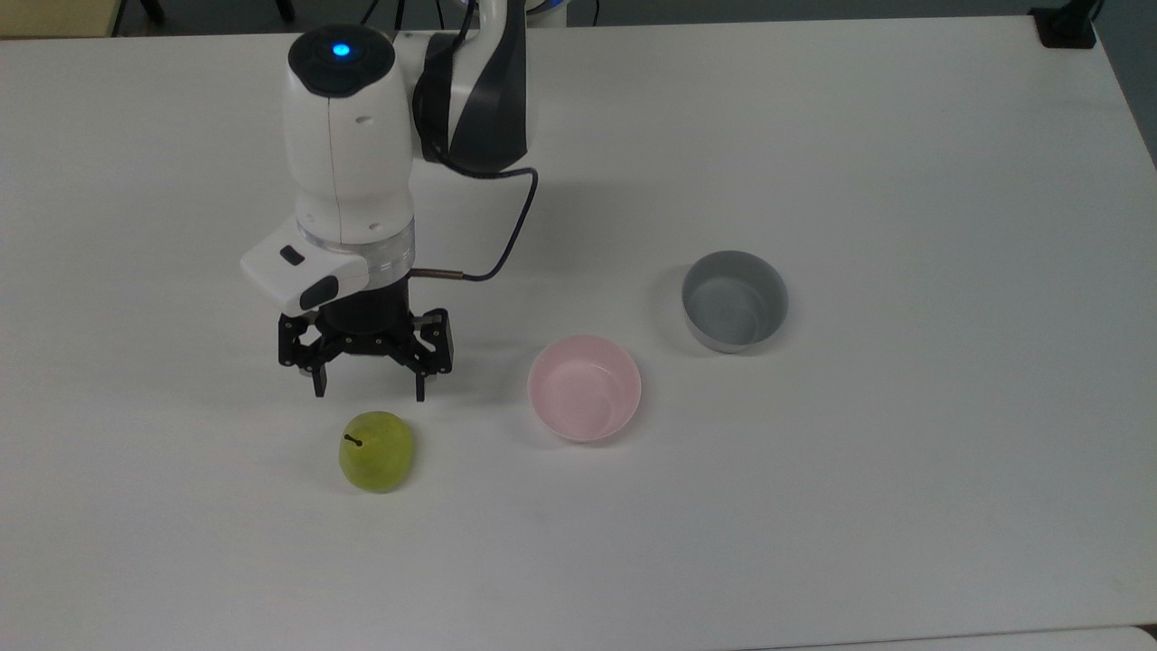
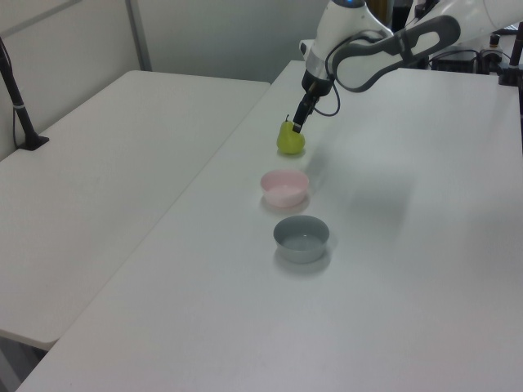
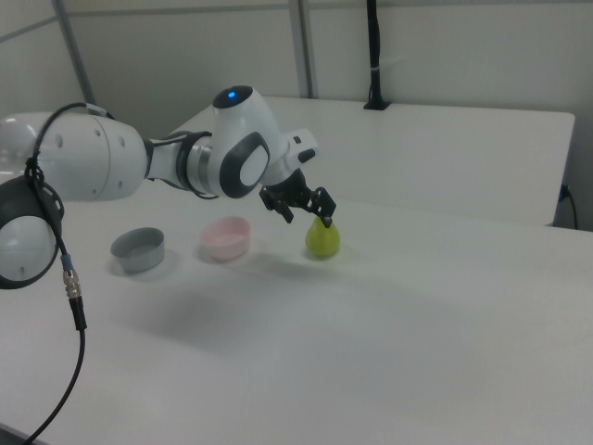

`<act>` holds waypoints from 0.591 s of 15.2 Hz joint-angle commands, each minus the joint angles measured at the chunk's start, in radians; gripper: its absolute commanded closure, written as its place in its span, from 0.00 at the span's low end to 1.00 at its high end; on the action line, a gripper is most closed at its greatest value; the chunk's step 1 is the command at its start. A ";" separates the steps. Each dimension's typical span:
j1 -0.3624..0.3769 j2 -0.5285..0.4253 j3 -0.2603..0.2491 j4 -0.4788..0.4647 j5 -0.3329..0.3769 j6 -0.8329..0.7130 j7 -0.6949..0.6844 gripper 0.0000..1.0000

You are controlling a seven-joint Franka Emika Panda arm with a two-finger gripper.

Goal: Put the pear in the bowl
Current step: 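Move the open gripper over the green pear, then lower the gripper around the pear and close on it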

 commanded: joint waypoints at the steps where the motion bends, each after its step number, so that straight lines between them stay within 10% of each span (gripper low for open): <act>1: -0.008 0.058 0.000 0.019 -0.015 0.094 -0.002 0.00; 9: -0.008 0.132 0.000 0.013 -0.006 0.288 0.029 0.00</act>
